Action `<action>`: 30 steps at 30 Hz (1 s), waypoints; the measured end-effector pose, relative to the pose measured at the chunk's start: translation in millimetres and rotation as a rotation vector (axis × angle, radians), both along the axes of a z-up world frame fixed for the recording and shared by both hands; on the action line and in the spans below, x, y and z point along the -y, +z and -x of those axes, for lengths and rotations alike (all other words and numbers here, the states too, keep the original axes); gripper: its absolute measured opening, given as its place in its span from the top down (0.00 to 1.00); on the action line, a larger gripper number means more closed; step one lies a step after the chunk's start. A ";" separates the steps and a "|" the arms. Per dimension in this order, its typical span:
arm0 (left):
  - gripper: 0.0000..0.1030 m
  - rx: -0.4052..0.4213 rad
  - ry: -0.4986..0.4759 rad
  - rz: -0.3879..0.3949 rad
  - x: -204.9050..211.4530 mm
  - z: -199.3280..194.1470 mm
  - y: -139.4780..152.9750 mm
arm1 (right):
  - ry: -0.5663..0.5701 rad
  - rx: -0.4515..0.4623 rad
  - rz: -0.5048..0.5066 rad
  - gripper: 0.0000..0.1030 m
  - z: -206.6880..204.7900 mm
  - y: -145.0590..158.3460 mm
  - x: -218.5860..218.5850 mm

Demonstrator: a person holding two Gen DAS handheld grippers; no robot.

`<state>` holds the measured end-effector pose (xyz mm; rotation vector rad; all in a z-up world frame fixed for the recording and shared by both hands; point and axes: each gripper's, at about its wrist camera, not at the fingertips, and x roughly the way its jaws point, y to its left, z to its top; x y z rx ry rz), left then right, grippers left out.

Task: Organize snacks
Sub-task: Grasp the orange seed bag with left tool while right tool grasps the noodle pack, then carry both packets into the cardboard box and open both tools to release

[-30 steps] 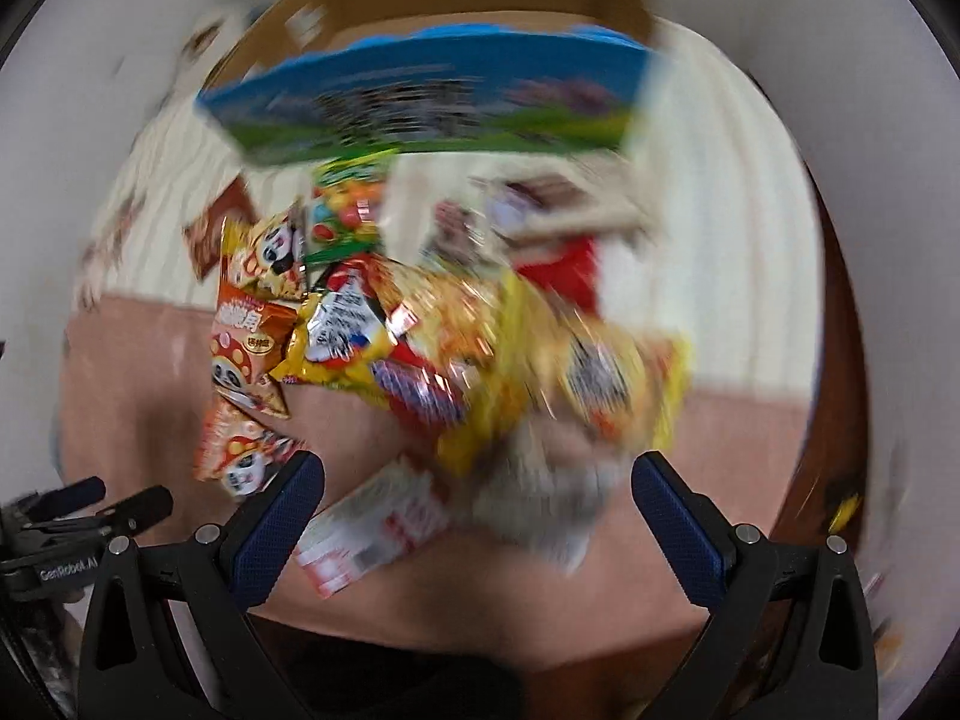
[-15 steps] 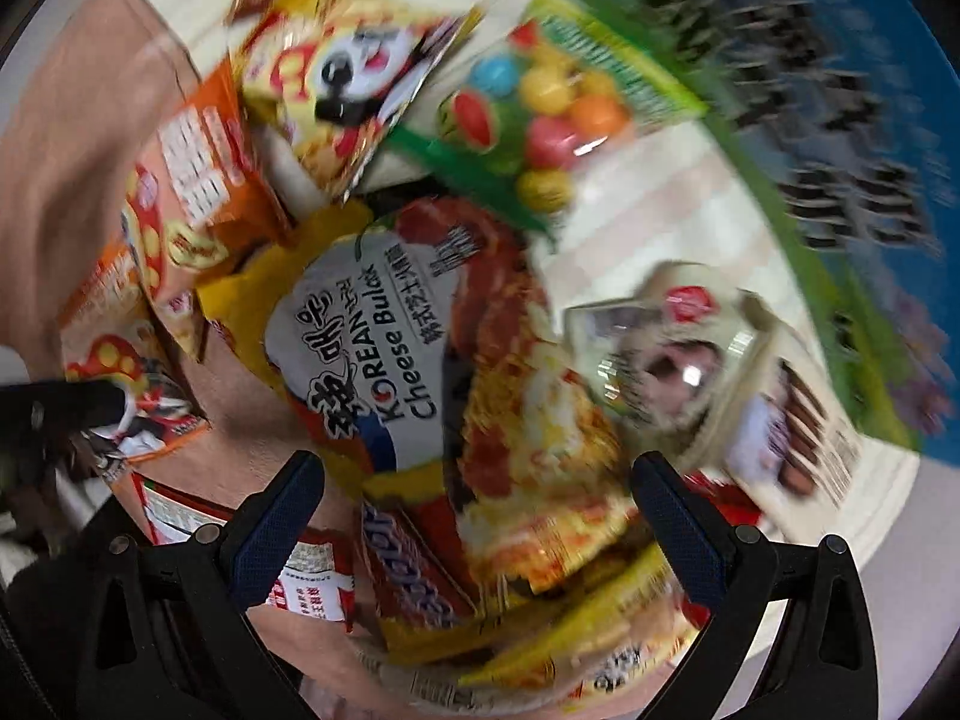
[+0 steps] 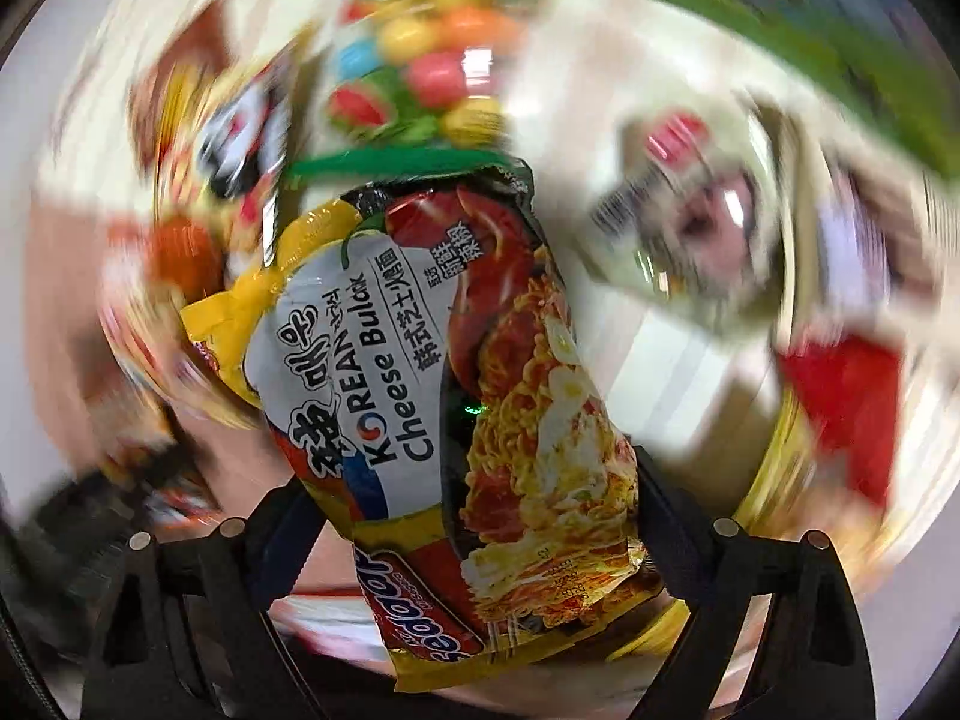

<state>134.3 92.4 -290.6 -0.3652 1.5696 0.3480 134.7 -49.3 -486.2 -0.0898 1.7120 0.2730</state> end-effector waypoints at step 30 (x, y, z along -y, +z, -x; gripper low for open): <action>0.57 0.132 -0.208 0.058 -86.8 68.0 55.5 | -0.352 0.055 0.000 0.22 56.3 58.2 -18.4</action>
